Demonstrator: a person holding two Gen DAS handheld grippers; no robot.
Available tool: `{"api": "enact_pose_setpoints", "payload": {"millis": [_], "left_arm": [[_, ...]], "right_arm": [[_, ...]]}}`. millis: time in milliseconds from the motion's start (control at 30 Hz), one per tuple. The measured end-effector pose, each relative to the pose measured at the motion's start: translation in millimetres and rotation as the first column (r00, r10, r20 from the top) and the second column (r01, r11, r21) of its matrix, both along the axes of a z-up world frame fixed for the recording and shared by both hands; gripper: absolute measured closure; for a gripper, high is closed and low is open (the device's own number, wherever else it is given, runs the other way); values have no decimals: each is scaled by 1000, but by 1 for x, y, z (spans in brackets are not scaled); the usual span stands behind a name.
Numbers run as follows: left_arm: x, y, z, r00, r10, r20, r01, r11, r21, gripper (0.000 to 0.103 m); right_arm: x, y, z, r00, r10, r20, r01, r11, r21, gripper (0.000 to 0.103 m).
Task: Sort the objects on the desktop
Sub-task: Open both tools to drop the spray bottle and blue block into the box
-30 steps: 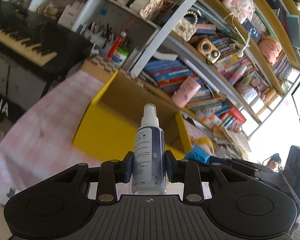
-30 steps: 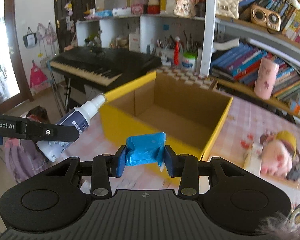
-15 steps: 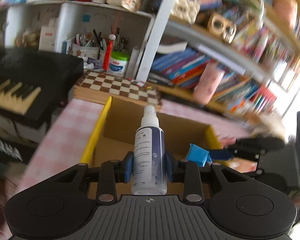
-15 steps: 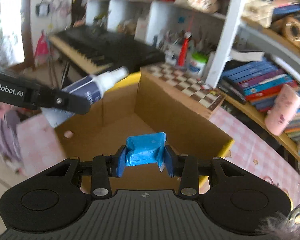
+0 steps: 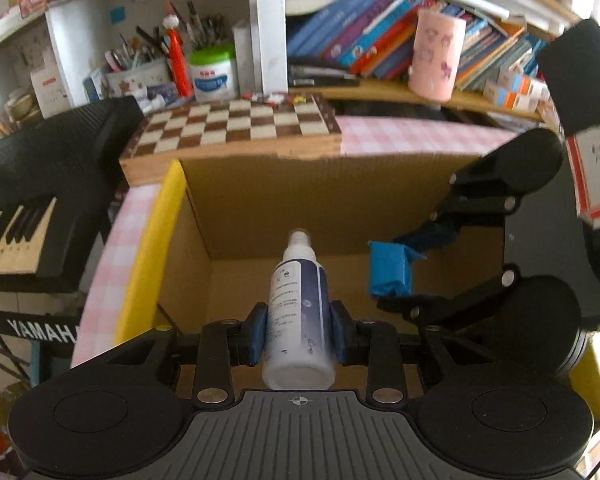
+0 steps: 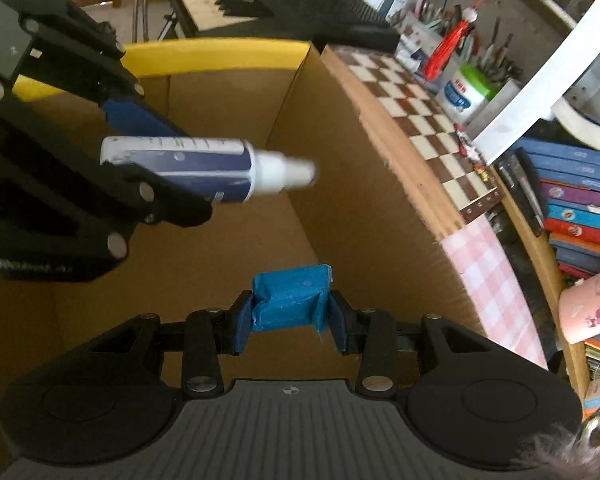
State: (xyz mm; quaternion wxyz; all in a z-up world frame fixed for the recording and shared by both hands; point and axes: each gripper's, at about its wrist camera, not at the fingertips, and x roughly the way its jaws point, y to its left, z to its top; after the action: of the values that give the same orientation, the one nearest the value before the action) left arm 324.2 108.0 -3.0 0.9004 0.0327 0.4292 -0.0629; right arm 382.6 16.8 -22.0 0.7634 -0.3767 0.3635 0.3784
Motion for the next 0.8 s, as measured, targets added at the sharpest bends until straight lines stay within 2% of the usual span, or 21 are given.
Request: {"api": "enact_pose_setpoints", "payload": {"millis": [100,167,233,300,367,400,533,667,767,800], "left_arm": [[-4,-3,-6,1000,-3,-20,3,1000,0,72],[-6,-5,-4,1000,-1,-2,1,1000,3,71],[-8,-7,-1,1000,1,19,-1,1000,4,67],[-11,-8,4,999,1,51,-1,1000,3,55],[-16,-7,10,995,18,96,-18,1000,6,48],[-18,-7,13,993,21,116,-22,1000,1,44],[-32,-3,28,980,46,196,-42,999,-24,38],[-45,1,39,967,80,242,-71,996,-45,31],[-60,2,45,957,106,271,-93,994,-62,28],[-63,3,47,955,114,274,-98,993,-72,27]], "right_arm": [[1,1,-1,1000,17,-7,-17,1000,-7,67],[2,3,-3,999,29,-14,-29,999,-20,66],[2,4,-3,999,35,-19,-35,999,-20,64],[1,5,-1,999,37,-17,-37,999,-8,47],[0,5,2,1000,30,-5,-30,1000,9,40],[-1,3,3,1000,21,1,-21,1000,18,40],[-4,-7,12,999,-35,15,34,996,79,40],[-12,-20,26,994,-97,45,88,983,160,40],[-23,-32,38,987,-145,68,127,967,222,30],[-27,-36,43,985,-161,68,140,958,250,29]]}}
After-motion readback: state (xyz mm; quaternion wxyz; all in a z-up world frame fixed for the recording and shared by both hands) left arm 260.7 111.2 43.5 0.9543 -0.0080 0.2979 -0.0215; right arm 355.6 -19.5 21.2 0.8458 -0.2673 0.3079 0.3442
